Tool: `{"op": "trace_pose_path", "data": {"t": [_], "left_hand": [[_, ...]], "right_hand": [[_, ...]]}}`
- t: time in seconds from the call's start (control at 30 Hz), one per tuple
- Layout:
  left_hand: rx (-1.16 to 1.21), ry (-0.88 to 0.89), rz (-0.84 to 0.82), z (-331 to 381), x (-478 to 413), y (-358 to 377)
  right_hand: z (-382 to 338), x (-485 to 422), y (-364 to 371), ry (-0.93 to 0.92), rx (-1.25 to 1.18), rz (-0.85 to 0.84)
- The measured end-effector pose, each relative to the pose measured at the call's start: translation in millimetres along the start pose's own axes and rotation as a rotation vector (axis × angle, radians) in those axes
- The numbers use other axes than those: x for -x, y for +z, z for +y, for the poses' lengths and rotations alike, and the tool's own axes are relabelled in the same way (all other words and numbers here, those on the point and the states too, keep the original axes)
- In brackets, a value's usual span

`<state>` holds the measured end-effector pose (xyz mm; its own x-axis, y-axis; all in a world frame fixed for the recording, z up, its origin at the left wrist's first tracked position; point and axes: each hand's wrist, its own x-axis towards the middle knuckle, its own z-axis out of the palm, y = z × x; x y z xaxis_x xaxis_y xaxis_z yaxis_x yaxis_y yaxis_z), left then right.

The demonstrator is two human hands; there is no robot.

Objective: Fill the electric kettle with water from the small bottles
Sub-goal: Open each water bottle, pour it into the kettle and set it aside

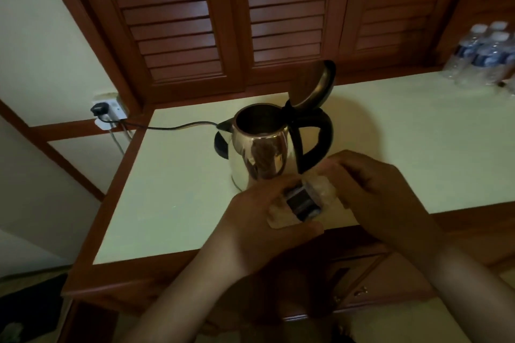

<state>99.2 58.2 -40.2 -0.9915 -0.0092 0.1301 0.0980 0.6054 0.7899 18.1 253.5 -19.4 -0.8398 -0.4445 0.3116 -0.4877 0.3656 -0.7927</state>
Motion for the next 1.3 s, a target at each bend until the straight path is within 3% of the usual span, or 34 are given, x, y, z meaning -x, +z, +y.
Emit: {"op": "trace_pose_path", "data": {"t": [0.3, 0.5, 0.7, 0.93, 1.17, 1.3], "left_hand": [[0.290, -0.057, -0.212, 21.7, -74.0, 54.2], [0.247, -0.008, -0.065, 61.6, -131.6, 120.5], [0.262, 0.010, -0.230, 112.2, -199.2, 179.1], [0.240, 0.008, -0.036, 165.1, -254.1, 248.4], [0.180, 0.057, -0.242, 188.9, -289.0, 280.4], [0.132, 0.056, -0.262, 189.6, -312.2, 301.4]], "right_hand": [[49.0, 3.8, -96.5, -0.029, -0.017, 0.088], [86.4, -17.5, -160.8, -0.004, -0.002, 0.227], [139.8, -39.4, -251.7, -0.013, -0.119, 0.233], [190.7, -64.4, -335.5, 0.101, 0.051, 0.230], [234.5, -71.9, -379.2, 0.055, -0.091, 0.226], [250.7, -74.3, -384.6, 0.073, -0.140, 0.224]]}}
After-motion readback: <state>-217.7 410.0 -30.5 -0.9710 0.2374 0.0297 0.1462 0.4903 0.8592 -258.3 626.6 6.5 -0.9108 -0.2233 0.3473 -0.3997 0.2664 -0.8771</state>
